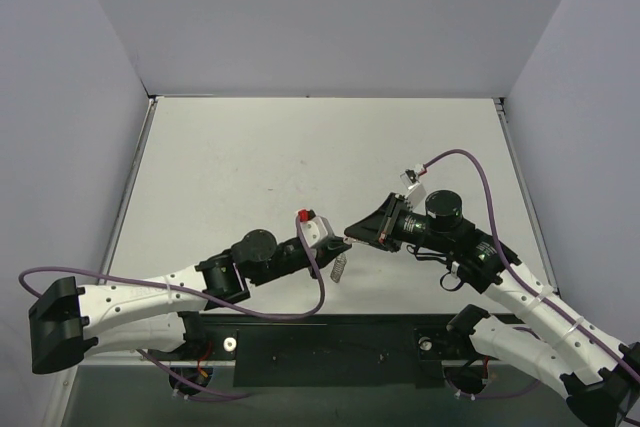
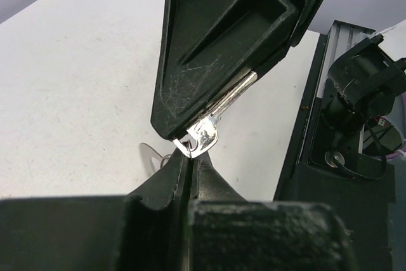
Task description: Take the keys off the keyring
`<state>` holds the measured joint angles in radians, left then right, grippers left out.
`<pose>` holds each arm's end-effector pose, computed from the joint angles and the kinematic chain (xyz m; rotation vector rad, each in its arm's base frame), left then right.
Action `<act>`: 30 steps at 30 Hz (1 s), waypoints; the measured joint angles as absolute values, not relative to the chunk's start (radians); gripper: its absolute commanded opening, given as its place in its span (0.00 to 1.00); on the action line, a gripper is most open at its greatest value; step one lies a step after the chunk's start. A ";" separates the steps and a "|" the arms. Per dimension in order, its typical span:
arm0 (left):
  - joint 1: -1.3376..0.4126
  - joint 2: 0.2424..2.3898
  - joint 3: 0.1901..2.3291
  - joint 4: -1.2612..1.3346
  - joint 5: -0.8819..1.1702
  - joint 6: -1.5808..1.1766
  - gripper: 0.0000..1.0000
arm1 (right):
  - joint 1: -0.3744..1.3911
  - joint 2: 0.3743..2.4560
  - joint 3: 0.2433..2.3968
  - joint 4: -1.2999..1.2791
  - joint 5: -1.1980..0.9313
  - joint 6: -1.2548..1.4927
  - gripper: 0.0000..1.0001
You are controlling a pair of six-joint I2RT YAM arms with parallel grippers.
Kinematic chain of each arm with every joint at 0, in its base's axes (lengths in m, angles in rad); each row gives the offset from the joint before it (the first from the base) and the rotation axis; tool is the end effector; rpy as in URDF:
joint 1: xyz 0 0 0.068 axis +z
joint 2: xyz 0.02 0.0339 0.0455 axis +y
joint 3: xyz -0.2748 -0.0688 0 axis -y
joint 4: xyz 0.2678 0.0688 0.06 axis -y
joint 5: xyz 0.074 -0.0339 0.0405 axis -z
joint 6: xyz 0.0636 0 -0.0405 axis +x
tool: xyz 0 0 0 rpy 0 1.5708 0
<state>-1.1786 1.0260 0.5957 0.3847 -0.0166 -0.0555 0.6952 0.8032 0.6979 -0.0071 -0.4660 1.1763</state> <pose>0.1093 -0.2615 0.2851 0.8935 1.4455 -0.9279 0.1597 0.1704 0.3281 0.0640 2.0226 1.7026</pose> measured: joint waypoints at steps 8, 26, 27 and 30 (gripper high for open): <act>-1.193 1.010 0.595 0.384 -0.044 -0.048 0.00 | 0.688 0.789 0.687 0.005 -0.463 1.163 0.00; -1.197 0.804 0.564 0.402 -0.051 -0.064 0.00 | 0.409 0.850 0.333 0.252 -0.600 1.236 0.00; -1.197 0.809 0.564 0.400 -0.051 -0.064 0.00 | 0.409 0.838 0.342 0.244 -0.600 1.232 0.00; -1.197 0.819 0.564 0.393 -0.052 -0.062 0.00 | 0.423 0.797 0.395 0.172 -0.596 1.185 0.15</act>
